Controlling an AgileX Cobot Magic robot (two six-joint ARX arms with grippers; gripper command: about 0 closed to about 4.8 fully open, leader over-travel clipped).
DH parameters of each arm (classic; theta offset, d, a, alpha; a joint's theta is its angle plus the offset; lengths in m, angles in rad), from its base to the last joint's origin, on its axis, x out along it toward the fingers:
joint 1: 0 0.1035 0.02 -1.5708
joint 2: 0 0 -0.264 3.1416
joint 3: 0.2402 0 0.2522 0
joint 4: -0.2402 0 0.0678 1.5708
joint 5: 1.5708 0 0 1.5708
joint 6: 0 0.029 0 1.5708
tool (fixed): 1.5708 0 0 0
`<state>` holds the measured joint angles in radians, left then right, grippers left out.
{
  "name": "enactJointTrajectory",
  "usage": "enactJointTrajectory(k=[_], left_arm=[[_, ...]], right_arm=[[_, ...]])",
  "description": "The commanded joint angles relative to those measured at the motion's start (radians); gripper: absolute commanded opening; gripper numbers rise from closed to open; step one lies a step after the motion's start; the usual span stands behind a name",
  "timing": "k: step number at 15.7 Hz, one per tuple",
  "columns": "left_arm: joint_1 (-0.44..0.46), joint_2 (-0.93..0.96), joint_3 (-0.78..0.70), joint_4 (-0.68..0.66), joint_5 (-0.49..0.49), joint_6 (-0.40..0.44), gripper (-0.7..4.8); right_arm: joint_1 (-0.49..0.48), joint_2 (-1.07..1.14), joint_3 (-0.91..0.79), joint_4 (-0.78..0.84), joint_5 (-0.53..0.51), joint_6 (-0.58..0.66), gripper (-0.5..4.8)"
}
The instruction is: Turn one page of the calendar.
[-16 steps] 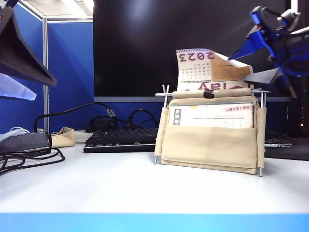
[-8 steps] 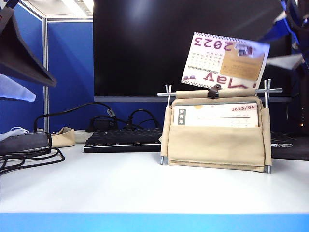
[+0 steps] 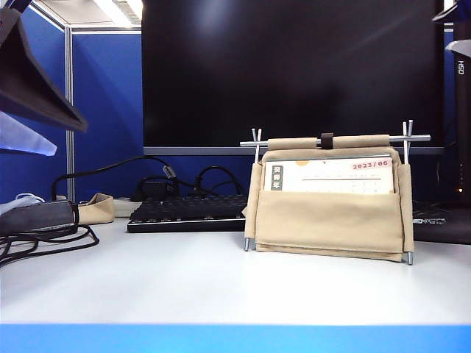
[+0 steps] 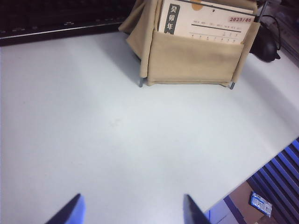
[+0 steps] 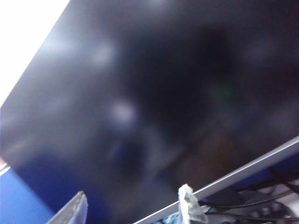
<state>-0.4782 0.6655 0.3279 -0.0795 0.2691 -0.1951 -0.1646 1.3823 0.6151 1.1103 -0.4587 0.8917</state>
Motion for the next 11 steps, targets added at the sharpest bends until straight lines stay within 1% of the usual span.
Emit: enactJointTrajectory(k=[1, 2, 3, 4, 5, 6, 7, 8, 9, 10, 11], left_arm=[[0.000, -0.001, 0.008, 0.006, 0.004, 0.000, 2.77], [0.000, -0.001, 0.008, 0.006, 0.004, -0.017, 2.46], [0.000, -0.001, 0.008, 0.007, 0.004, -0.026, 1.97], [0.000, -0.002, 0.008, 0.016, -0.005, -0.022, 1.17], [0.000, -0.002, 0.009, 0.034, -0.009, -0.022, 0.48], [0.000, -0.003, 0.010, 0.061, -0.023, -0.021, 0.33], [0.000, -0.003, 0.010, 0.072, -0.023, -0.021, -0.06], [0.000, -0.003, 0.010, 0.078, -0.023, -0.011, -0.06], [0.000, -0.003, 0.010, 0.082, -0.022, 0.027, -0.06], [0.000, -0.005, 0.010, 0.082, -0.023, 0.056, -0.06], [0.001, -0.007, 0.010, 0.094, -0.023, 0.102, -0.06]], right_arm=[[0.000, -0.006, -0.002, 0.021, -0.155, -0.008, -0.26], [0.005, -0.037, -0.003, 0.020, -0.189, -0.039, -0.09], [0.005, -0.059, -0.003, 0.001, -0.192, -0.061, -0.09], [0.005, -0.114, -0.003, -0.087, -0.191, -0.134, -0.09], [0.005, -0.202, -0.003, -0.274, -0.187, -0.276, -0.09], [0.015, -0.330, -0.003, -0.582, -0.156, -0.493, -0.09], [0.037, -0.407, -0.003, -0.775, -0.108, -0.599, -0.09], [0.051, -0.460, -0.003, -0.903, -0.056, -0.656, -0.09], [0.089, -0.517, -0.005, -1.030, -0.011, -0.705, -0.09], [0.123, -0.546, -0.010, -1.081, 0.000, -0.721, -0.09], [0.197, -0.610, -0.044, -1.125, 0.038, -0.736, -0.09]])
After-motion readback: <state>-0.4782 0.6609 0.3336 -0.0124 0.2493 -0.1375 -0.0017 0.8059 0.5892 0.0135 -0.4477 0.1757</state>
